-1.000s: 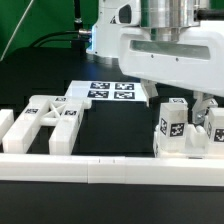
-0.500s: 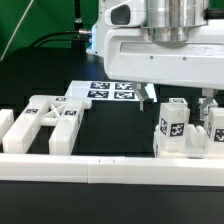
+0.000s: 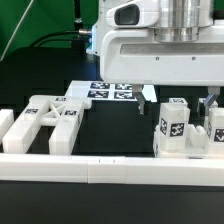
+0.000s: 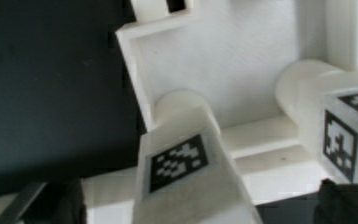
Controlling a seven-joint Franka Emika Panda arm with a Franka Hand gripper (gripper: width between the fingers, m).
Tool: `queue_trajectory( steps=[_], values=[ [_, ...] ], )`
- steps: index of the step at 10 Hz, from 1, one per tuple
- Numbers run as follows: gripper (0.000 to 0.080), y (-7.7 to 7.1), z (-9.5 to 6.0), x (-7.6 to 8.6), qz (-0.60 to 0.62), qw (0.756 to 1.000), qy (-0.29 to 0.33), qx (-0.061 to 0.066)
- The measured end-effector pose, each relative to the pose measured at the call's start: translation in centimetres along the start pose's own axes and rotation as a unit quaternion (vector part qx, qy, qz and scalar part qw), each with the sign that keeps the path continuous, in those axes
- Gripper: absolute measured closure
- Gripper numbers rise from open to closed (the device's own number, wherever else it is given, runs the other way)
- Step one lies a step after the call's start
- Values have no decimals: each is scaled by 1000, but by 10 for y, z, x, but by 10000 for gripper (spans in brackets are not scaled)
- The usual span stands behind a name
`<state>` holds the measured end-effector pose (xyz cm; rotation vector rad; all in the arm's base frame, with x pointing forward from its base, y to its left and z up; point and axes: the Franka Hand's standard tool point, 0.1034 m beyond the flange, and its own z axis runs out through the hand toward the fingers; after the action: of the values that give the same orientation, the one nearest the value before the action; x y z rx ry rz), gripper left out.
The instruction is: Assemble chair
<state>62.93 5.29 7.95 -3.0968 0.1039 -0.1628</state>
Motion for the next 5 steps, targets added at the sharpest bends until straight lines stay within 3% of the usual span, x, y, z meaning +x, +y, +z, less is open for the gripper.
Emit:
queue_trajectory(
  steps=[4,5],
  values=[
    [178,6,0,1,-154,988,-1,-9],
    [342,6,0,1,-147,989,-1,-9]
  ],
)
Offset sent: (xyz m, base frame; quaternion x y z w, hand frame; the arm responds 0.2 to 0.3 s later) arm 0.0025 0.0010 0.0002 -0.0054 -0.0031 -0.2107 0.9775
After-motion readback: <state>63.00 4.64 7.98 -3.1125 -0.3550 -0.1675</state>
